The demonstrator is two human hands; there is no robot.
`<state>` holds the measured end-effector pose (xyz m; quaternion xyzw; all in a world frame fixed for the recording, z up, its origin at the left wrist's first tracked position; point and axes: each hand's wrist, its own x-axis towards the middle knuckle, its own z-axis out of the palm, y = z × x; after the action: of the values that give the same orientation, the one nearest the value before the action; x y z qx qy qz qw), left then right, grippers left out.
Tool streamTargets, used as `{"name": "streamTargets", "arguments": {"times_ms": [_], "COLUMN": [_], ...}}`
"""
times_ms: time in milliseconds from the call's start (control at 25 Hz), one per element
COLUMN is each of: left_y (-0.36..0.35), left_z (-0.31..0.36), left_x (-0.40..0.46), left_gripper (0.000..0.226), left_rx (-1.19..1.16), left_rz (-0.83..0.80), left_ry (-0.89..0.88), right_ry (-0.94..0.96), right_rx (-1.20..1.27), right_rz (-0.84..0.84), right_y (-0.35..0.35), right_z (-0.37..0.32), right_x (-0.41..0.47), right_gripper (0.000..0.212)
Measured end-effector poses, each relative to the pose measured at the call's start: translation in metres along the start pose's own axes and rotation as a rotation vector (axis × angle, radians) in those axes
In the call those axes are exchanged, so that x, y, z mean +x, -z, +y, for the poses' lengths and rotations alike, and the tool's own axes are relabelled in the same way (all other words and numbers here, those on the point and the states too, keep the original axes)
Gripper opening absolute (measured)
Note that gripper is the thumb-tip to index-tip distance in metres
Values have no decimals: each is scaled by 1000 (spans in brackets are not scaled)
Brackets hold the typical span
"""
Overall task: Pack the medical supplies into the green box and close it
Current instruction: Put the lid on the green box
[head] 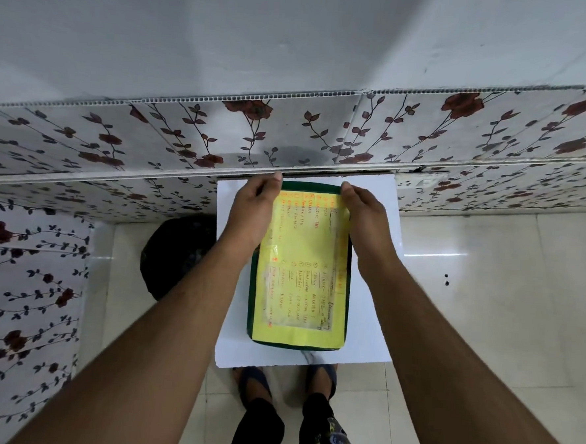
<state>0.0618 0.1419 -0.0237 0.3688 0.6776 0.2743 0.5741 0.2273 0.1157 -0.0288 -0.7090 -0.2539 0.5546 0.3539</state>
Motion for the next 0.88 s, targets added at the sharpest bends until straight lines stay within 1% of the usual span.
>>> {"name": "streamTargets", "arguments": {"times_ms": [80,240,360,520,680,760,800,880], "left_y": [-4,-9,-12,-13,-4,12,21,36], "left_z": [-10,-17,-14,-17,-13,-20,-29,-51], "left_x": [7,6,6,10,-1,-24,-40,-79], "left_gripper": [36,46,41,45,33,41,46,60], "left_rx": [-22,-108,-119,-79,-61,-4,59,186], "left_rz": [32,106,128,143,102,61,14,-174], "left_ry": [-3,-25,-35,-52,-29,43,93,186], "right_ry": [2,7,21,41,80,70,34,-93], "right_rx": [17,45,18,-4,-59,-144,-214,-322], "right_rz": [47,128,176,185,82,6,-61,-263], "right_y": [-8,-13,-15,-16,-5,14,26,48], "right_z": [-2,1,-2,1,0,8,17,40], "right_x": [6,8,12,13,9,-10,-24,-59], "right_gripper": [36,34,32,32,32,39,45,63]}}
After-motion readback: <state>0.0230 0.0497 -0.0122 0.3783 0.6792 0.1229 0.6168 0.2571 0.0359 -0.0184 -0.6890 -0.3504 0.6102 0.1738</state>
